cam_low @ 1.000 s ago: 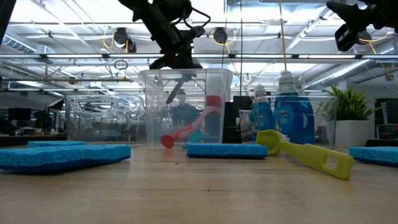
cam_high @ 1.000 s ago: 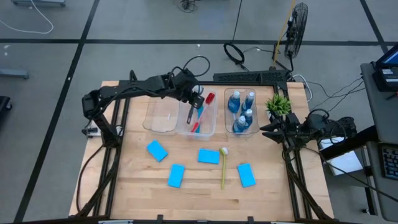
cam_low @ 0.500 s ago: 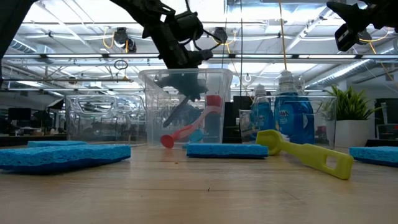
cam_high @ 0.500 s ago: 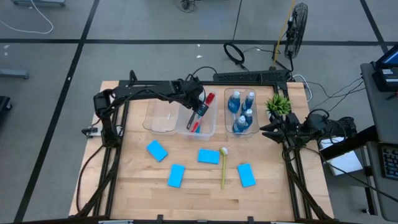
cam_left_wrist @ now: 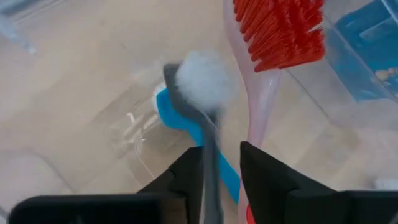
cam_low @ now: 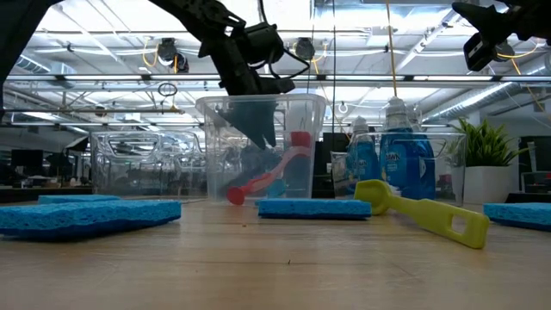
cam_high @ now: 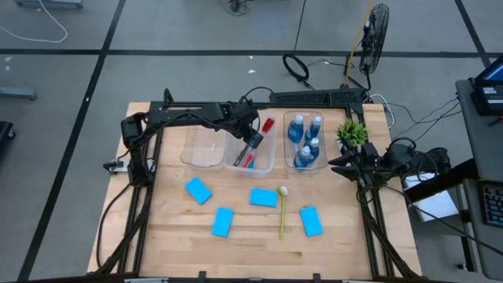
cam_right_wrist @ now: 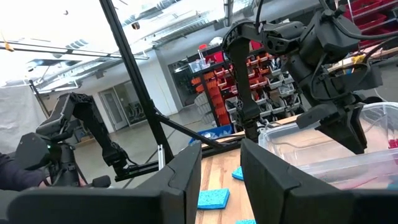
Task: Pick & Place Kitchen Sink Supplies
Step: Put the grey toilet brush into the middle transparent bin, then put the light green toilet brush into the middle transparent bin
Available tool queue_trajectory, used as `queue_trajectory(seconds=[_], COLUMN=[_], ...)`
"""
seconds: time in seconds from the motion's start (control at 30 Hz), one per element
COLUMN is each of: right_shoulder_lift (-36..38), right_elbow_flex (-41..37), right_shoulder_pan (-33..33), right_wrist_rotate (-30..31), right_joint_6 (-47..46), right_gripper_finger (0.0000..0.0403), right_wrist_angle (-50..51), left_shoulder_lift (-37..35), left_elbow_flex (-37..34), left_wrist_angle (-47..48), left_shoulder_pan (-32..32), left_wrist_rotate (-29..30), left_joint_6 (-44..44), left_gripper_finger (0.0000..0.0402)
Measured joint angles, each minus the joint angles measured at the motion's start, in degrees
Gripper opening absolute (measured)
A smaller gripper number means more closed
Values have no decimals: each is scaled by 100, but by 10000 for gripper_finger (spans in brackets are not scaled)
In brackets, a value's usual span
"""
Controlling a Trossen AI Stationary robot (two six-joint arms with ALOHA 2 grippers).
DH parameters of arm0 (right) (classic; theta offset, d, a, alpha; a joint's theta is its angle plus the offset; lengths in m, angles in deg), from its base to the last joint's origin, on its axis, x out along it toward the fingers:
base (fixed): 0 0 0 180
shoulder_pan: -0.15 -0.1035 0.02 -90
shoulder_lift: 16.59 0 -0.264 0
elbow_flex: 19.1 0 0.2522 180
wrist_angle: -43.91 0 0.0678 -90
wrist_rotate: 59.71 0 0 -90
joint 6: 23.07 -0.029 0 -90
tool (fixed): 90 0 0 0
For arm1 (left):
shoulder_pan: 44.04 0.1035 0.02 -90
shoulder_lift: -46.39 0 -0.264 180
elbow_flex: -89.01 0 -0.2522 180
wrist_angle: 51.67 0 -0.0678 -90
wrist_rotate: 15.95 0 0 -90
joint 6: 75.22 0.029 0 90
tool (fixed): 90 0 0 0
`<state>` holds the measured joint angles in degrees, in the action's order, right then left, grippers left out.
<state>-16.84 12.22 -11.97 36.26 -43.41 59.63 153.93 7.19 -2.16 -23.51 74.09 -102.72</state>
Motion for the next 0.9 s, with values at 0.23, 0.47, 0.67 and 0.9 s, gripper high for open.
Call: queue_trajectory(seconds=[0.23, 0.47, 0.67, 0.9], right_shoulder_lift=[-1, -2, -1, -1], right_elbow_flex=[0, 0, 0, 0], right_shoulder_pan=[0, 0, 1, 0], right_wrist_rotate=[-2, -2, -2, -2], right_joint_6=[-2, 0, -1, -1], right_gripper_finger=[100, 100, 100, 100], right_wrist_angle=[0, 0, 0, 0], left_shoulder_lift=[-13, -435, -1026, -1692], left_elbow_flex=[2, 4, 8, 11], left_wrist_angle=[0, 14, 52, 161], left_shoulder_pan=[0, 0, -87, -516], left_wrist_rotate=[-4, -46, -45, -55], left_joint_6=[-86, -85, -120, -287], left_gripper_finger=[156, 194, 202, 186])
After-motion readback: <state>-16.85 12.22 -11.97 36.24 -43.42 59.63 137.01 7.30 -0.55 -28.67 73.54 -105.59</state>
